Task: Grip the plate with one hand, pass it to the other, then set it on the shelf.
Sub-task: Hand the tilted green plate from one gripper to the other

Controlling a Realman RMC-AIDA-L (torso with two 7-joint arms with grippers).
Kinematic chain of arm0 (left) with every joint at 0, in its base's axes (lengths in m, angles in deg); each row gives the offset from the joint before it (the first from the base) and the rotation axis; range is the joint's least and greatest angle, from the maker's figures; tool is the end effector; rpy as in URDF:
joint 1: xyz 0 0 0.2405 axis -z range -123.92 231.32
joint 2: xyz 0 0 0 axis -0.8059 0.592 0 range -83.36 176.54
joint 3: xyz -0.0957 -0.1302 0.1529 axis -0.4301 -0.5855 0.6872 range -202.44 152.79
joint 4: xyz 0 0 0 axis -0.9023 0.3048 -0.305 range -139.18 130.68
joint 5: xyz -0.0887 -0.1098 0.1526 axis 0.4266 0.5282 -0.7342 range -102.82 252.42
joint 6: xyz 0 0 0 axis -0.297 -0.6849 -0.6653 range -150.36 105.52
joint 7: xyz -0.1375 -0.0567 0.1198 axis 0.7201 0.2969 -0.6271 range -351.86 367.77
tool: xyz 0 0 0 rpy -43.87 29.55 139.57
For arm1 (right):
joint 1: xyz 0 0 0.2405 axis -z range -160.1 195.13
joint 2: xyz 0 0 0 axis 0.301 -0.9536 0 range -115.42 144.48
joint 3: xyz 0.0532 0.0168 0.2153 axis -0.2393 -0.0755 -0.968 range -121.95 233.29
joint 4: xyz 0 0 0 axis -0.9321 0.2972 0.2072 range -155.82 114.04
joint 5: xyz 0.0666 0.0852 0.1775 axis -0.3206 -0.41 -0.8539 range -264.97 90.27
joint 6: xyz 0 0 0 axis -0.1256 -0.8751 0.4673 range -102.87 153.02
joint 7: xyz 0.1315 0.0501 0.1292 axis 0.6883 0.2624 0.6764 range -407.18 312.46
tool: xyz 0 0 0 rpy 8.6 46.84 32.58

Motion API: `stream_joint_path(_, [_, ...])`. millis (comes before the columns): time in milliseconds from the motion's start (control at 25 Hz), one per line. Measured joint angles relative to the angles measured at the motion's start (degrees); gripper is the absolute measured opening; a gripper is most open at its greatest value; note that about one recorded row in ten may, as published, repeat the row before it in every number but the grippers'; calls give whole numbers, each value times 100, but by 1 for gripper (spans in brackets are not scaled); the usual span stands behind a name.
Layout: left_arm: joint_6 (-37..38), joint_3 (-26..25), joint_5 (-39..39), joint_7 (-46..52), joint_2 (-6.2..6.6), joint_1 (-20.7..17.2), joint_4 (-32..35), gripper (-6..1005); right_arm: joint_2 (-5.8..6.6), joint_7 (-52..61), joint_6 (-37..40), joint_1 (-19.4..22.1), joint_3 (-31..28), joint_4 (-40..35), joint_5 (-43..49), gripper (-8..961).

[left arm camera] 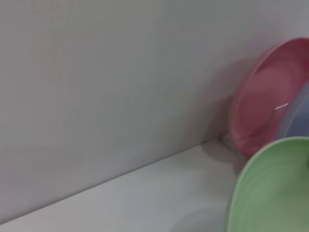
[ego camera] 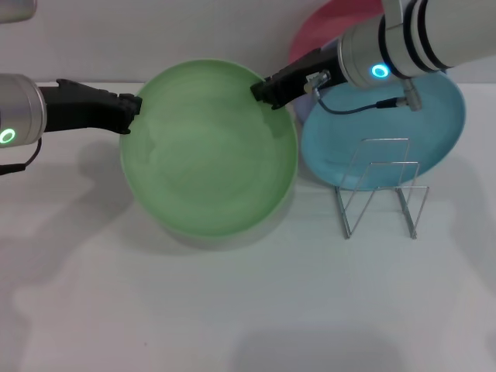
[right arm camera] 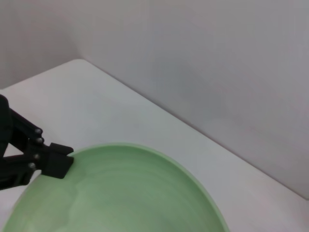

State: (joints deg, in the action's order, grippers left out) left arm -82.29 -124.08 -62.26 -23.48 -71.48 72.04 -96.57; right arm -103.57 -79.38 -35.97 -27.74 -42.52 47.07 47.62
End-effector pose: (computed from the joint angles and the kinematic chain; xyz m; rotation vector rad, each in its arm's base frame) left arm -0.1484 0.3889 0.0306 -2.2559 -0.7957 -0.1861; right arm 0.0719 0.4255 -0.0428 -2.5300 0.7092 0.1040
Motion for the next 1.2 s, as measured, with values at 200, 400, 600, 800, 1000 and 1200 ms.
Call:
stream_joint_path(200, [4, -19, 349, -218, -2, -63, -14, 26, -23, -13, -9, 171, -2, 292, -11, 51])
stream_joint_path(400, [5, -16, 510, -334, -9, -105, -21, 96, -57, -4, -35, 219, 15, 373, -1, 40])
stream_joint_path(600, [12, -15, 674, -426, -17, -180, -160, 360, -64, 8, -39, 241, 54, 414, 4, 40])
stream_joint_path(800, [25, -14, 734, -507, -15, -285, -422, 524, -64, 4, -27, 286, 72, 436, 7, 39])
stream_joint_path(1000, [117, -18, 925, -682, -15, -362, -549, 630, -63, -77, -12, 371, 73, 612, 38, 38])
stream_joint_path(1200, [1033, 47, 958, -1208, -28, -653, -553, 720, -61, -276, -70, 683, 72, 1229, 99, 38])
